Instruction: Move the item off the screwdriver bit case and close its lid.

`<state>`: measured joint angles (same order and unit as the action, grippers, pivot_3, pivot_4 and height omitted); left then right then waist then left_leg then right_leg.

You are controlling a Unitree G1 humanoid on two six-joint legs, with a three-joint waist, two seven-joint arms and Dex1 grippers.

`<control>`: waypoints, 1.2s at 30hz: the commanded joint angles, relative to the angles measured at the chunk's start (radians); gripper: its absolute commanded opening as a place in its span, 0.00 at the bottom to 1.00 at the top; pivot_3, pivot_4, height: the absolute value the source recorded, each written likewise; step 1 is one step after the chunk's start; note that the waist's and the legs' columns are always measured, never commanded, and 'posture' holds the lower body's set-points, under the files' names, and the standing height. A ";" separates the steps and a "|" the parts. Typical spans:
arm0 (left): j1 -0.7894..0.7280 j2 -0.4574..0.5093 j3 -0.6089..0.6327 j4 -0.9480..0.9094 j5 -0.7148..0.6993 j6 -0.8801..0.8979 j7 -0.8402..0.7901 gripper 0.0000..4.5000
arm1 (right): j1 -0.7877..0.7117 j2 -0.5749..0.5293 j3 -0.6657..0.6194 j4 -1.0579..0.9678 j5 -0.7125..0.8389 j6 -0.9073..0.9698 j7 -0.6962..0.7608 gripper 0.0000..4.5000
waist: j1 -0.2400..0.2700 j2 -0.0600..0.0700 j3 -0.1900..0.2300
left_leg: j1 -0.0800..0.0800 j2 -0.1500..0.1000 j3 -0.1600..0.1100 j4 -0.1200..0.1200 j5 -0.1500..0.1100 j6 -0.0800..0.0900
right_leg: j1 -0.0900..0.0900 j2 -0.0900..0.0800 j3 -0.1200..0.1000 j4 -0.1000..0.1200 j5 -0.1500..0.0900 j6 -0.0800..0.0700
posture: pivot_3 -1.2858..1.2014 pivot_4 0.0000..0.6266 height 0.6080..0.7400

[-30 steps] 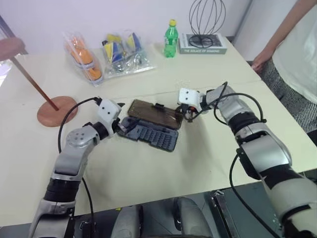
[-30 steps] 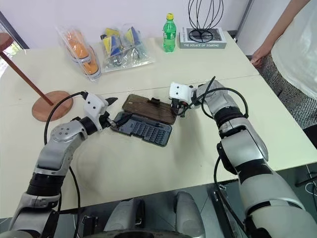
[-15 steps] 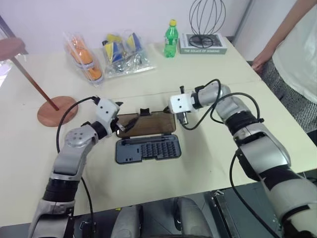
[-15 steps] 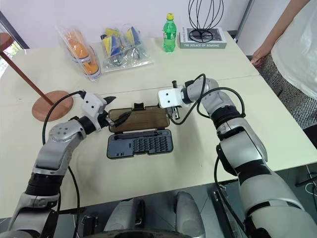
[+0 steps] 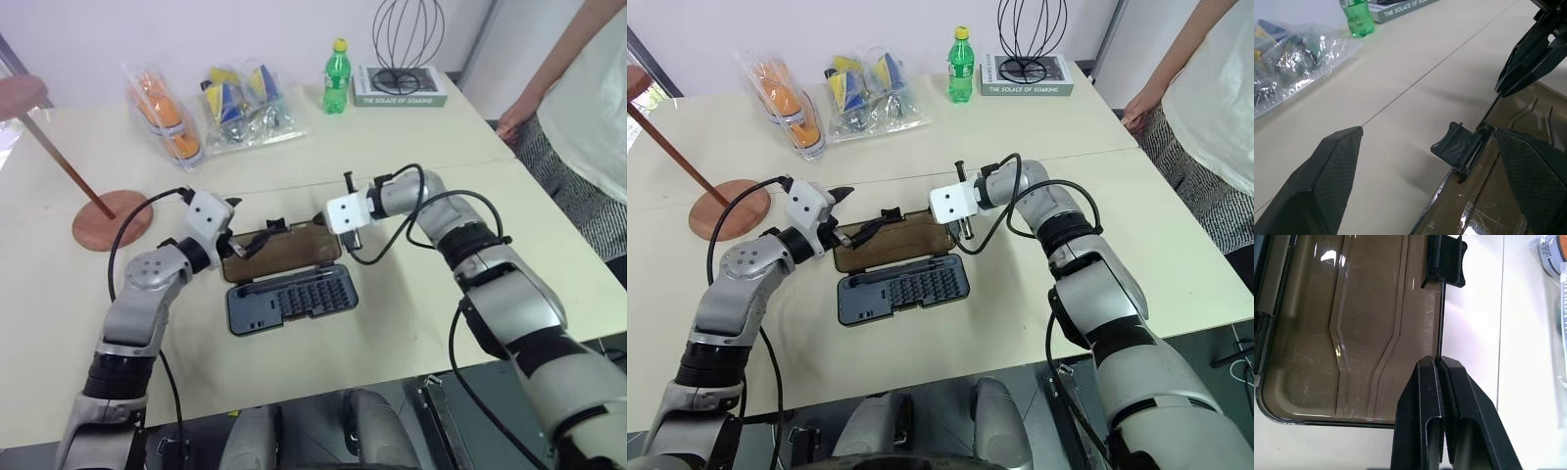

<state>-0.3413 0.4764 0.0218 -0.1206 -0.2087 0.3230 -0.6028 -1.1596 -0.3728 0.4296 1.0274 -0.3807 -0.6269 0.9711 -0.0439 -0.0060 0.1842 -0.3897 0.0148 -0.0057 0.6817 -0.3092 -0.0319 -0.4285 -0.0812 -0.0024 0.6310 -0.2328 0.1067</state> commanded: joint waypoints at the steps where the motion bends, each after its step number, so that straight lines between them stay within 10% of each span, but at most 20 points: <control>1: -0.001 0.011 0.020 -0.037 -0.006 -0.007 0.004 1.00 | -0.009 0.001 0.013 0.004 -0.018 -0.012 -0.010 0.02 | 0.000 0.000 0.000 | 0.000 0.000 0.000 0.000 0.000 0.000 | 0.000 0.000 0.000 0.000 0.000 0.000 | 0.52 0.24 1.00; 10: -0.006 0.008 0.013 -0.032 -0.001 -0.013 0.003 1.00 | 0.012 -0.024 0.028 0.013 -0.047 0.023 0.007 0.02 | 0.003 0.000 0.000 | 0.000 0.000 0.000 0.000 0.000 0.000 | 0.000 0.000 0.000 0.000 0.000 0.000 | 0.52 0.24 1.00; 18: -0.011 0.015 0.014 -0.028 -0.008 -0.009 -0.012 1.00 | 0.020 -0.043 0.025 0.002 -0.046 0.075 0.012 0.74 | 0.005 0.000 0.000 | 0.000 0.000 0.000 0.000 0.000 0.000 | 0.000 0.000 0.000 0.000 0.000 0.000 | 0.52 0.24 1.00; 33: 0.108 0.185 0.152 -0.350 -0.331 0.311 -0.159 1.00 | 0.187 -0.075 -0.170 -0.462 0.178 0.466 0.038 0.74 | -0.001 0.000 0.000 | 0.000 0.000 -0.001 0.000 0.000 0.000 | 0.000 0.000 0.000 0.000 0.000 0.000 | 0.52 0.24 1.00; 36: 0.192 0.224 0.202 -0.419 -0.383 0.350 -0.169 0.82 | 0.247 -0.078 -0.181 -0.579 0.188 0.546 0.023 0.75 | 0.001 0.000 0.000 | 0.000 0.000 -0.001 0.000 0.000 0.000 | 0.000 0.000 0.000 0.000 0.000 0.000 | 0.52 0.24 1.00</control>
<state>-0.1602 0.6846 0.1776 -0.4796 -0.5502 0.6571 -0.7643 -0.9147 -0.4459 0.2687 0.5254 -0.2136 -0.1163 1.0091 -0.0424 -0.0059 0.1843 -0.3894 0.0151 -0.0063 0.6820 -0.3092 -0.0318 -0.4283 -0.0813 -0.0019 0.6316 -0.2329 0.1066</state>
